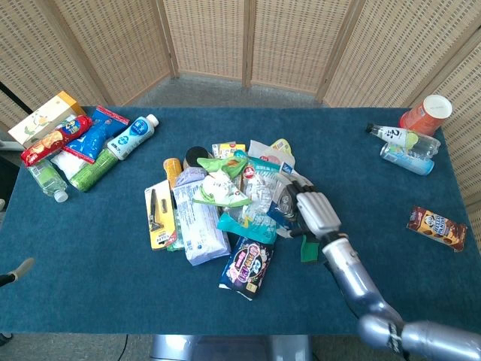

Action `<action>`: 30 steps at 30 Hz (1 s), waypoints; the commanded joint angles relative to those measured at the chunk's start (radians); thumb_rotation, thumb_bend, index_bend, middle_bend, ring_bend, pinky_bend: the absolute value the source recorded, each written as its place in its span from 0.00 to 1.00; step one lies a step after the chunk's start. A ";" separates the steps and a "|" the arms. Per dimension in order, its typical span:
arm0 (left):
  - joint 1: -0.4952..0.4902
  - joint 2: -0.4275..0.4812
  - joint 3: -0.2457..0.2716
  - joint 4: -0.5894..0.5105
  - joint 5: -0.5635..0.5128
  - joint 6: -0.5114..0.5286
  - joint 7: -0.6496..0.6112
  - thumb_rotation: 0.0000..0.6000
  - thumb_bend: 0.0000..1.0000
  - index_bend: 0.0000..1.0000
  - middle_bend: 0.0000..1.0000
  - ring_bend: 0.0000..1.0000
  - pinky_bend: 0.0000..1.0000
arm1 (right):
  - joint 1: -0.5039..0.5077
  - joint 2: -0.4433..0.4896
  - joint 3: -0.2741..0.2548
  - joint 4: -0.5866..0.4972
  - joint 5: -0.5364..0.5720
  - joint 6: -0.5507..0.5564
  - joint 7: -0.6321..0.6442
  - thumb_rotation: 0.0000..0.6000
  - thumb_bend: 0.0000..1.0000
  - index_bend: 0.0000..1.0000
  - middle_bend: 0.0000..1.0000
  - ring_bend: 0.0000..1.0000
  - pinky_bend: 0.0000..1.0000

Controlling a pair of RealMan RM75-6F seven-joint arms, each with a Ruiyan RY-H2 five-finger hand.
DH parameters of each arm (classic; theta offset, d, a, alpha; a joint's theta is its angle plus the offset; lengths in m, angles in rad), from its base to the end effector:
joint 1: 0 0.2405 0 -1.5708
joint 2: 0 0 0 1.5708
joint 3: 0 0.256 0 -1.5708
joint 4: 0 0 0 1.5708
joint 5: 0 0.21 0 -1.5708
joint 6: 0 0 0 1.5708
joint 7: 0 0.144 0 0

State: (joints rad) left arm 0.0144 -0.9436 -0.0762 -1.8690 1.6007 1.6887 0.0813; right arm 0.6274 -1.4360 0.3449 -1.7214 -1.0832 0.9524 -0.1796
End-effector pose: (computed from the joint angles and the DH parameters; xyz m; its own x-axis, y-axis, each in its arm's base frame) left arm -0.2611 0.1527 0.2159 0.3890 -0.1874 0.9020 0.9162 -0.0234 -0.4000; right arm -0.1239 -0.3350 0.0327 0.0884 -0.2948 0.9515 -0.9637 -0.2667 0.0069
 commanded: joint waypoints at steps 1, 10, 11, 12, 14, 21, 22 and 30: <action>-0.004 -0.008 0.000 0.004 -0.002 -0.007 0.013 1.00 0.00 0.07 0.00 0.00 0.00 | 0.075 -0.056 0.039 0.075 0.061 -0.045 -0.036 1.00 0.00 0.00 0.00 0.00 0.00; -0.025 -0.030 -0.007 0.026 -0.051 -0.056 0.031 1.00 0.00 0.07 0.00 0.00 0.00 | 0.210 -0.110 0.094 0.133 0.213 -0.061 -0.110 1.00 0.00 0.00 0.00 0.00 0.00; -0.027 -0.031 -0.007 0.029 -0.054 -0.059 0.032 1.00 0.00 0.07 0.00 0.00 0.00 | 0.222 -0.113 0.094 0.134 0.224 -0.060 -0.122 1.00 0.00 0.00 0.00 0.00 0.00; -0.029 -0.034 -0.008 0.031 -0.057 -0.064 0.032 1.00 0.00 0.07 0.00 0.00 0.00 | 0.238 -0.120 0.094 0.137 0.237 -0.059 -0.137 1.00 0.00 0.00 0.00 0.00 0.00; -0.032 -0.036 -0.008 0.034 -0.061 -0.071 0.031 1.00 0.00 0.07 0.00 0.00 0.00 | 0.265 -0.131 0.094 0.148 0.263 -0.066 -0.154 1.00 0.00 0.00 0.00 0.00 0.00; -0.038 -0.042 -0.010 0.044 -0.070 -0.078 0.029 1.00 0.00 0.07 0.00 0.00 0.00 | 0.360 -0.180 0.090 0.217 0.315 -0.083 -0.199 1.00 0.00 0.00 0.00 0.00 0.00; -0.039 -0.041 -0.011 0.045 -0.072 -0.078 0.027 1.00 0.00 0.07 0.00 0.00 0.00 | 0.368 -0.185 0.085 0.228 0.319 -0.087 -0.201 1.00 0.00 0.00 0.00 0.00 0.00; -0.039 -0.038 -0.014 0.052 -0.085 -0.078 0.018 1.00 0.00 0.07 0.00 0.00 0.00 | 0.427 -0.229 0.044 0.295 0.325 -0.127 -0.210 1.00 0.00 0.00 0.00 0.00 0.00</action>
State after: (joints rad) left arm -0.0245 -0.9818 -0.0905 -1.8173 1.5155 1.6103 0.0996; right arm 1.0465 -1.6582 0.3972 -1.4358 -0.7584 0.8344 -0.3855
